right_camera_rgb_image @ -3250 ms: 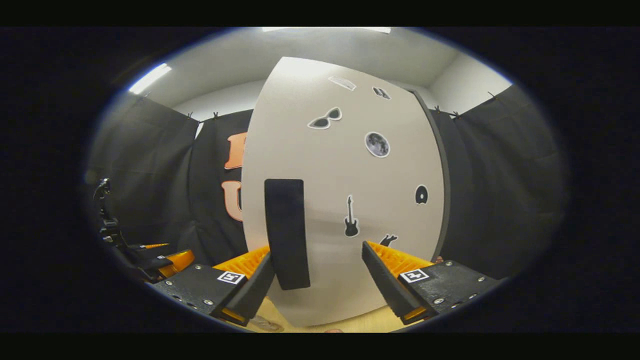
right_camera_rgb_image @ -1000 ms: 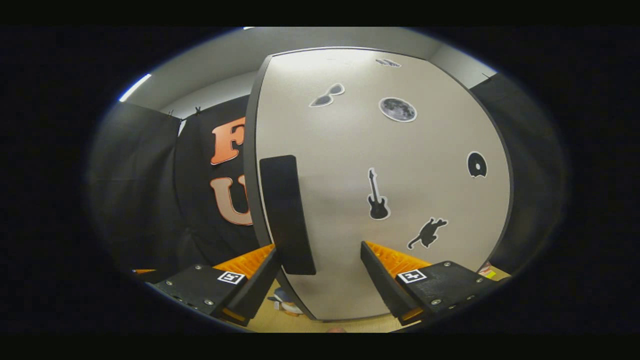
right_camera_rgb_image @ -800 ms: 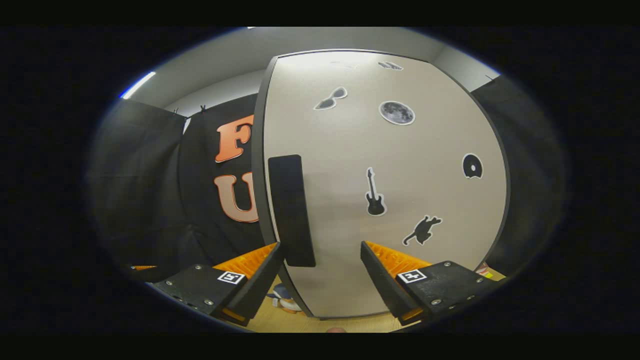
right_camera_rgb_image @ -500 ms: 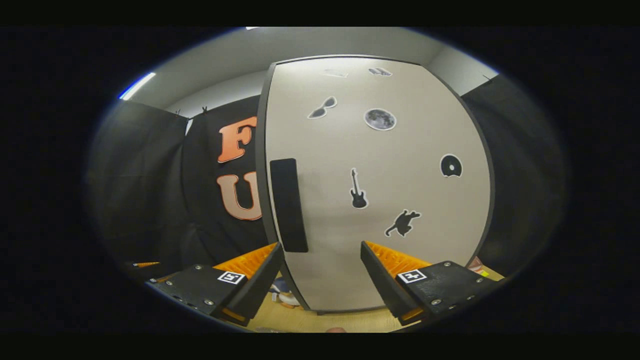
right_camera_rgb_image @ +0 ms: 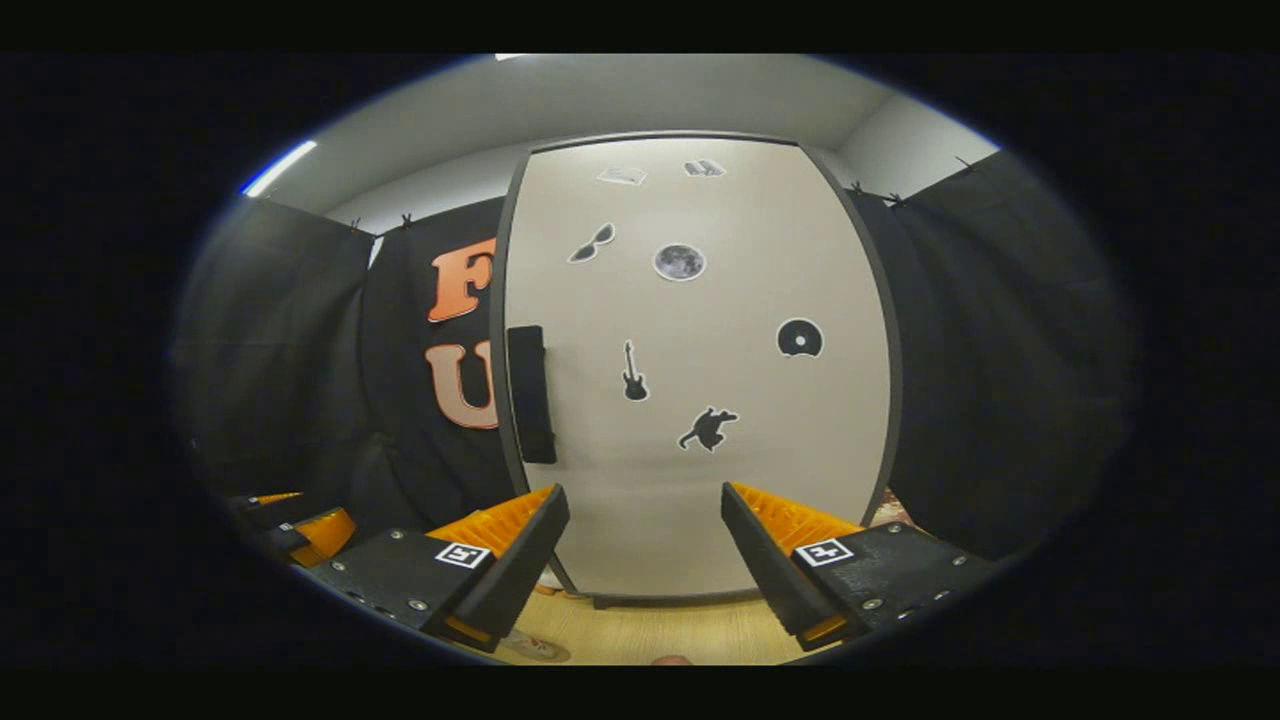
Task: Open the cabinet door with the right hand, grasp the bottle in the cabinet with the left hand and place it on the coaster, then close the cabinet door with the right hand.
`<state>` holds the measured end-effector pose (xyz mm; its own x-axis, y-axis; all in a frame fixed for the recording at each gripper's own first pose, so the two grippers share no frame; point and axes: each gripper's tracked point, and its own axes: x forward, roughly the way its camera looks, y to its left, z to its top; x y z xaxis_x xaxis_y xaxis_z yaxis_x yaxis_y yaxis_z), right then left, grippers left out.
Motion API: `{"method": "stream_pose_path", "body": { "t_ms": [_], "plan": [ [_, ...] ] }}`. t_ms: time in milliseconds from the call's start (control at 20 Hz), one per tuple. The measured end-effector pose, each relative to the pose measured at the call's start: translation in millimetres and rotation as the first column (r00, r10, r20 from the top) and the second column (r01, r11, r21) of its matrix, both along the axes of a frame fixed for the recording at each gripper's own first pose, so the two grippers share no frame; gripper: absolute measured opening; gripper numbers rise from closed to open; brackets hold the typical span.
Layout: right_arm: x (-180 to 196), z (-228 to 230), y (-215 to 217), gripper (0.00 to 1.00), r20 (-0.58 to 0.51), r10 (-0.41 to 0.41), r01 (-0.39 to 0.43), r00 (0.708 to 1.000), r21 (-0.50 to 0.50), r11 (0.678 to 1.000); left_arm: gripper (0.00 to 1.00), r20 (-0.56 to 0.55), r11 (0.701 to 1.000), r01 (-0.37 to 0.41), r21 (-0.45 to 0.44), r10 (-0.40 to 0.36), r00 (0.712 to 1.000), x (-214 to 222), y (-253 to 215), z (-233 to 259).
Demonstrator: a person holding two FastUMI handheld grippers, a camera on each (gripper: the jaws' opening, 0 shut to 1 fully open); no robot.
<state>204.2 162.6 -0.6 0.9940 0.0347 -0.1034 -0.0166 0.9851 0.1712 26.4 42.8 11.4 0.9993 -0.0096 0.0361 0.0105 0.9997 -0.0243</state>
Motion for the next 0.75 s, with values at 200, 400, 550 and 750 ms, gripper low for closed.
{"method": "stream_pose_path", "body": {
  "t_ms": [200,400,550,750],
  "plan": [
    [-28,-6,-13,0.95,-0.004,0.018,-0.018,1.0,-0.042,0.999,0.95,-0.006,1.0,-0.008,-0.012,0.008,1.0,-21,-18,1],
    [-56,-15,-22,0.95,-0.022,0.054,-0.055,0.998,-0.093,0.994,0.95,-0.007,0.999,-0.038,-0.02,0.038,0.999,-46,-30,3],
    [-73,-17,-25,0.95,-0.013,0.08,-0.081,0.997,-0.123,0.989,0.95,0.002,0.997,-0.071,-0.009,0.071,0.998,-63,-37,8],
    [-94,-19,-22,0.95,0.003,0.104,-0.103,0.995,-0.148,0.984,0.95,0.023,0.997,-0.079,0.002,0.079,0.997,-78,-46,18]
  ]
}}
